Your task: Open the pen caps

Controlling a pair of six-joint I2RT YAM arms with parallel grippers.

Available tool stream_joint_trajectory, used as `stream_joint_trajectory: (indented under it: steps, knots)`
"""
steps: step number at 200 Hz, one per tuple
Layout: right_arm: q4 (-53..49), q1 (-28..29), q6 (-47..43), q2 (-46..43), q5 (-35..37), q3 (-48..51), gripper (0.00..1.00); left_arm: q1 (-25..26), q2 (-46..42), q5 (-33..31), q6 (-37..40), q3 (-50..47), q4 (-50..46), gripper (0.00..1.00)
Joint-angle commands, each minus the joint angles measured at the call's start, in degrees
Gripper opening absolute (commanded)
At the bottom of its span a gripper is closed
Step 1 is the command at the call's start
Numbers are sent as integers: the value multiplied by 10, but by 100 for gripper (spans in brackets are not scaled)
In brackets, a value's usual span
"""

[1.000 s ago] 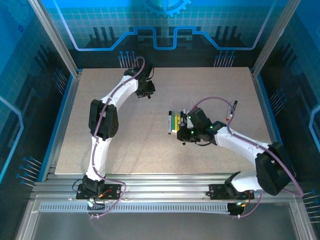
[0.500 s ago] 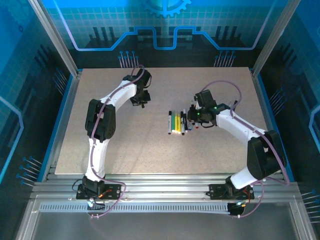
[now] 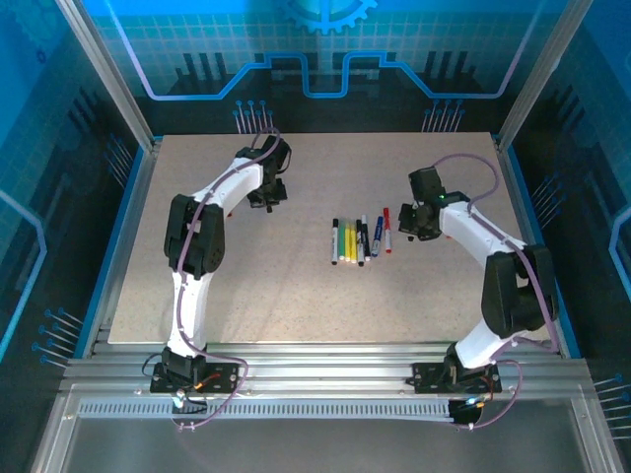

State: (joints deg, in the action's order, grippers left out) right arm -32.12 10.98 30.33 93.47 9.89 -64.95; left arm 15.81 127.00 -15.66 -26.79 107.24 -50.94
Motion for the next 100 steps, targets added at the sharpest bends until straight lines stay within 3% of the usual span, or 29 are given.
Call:
stream_joint_trajectory:
  steps: [1, 72, 100]
  knots:
    - [-27, -24, -7, 27, 37, -31, 0, -15, 5, -44, 21, -1, -31, 0]
    - [-60, -71, -23, 119, 62, -102, 0, -40, 22, -48, 28, -8, -41, 0]
    - [-66, -77, -29, 148, 61, -121, 0, -43, 33, -50, 29, 1, -46, 6]
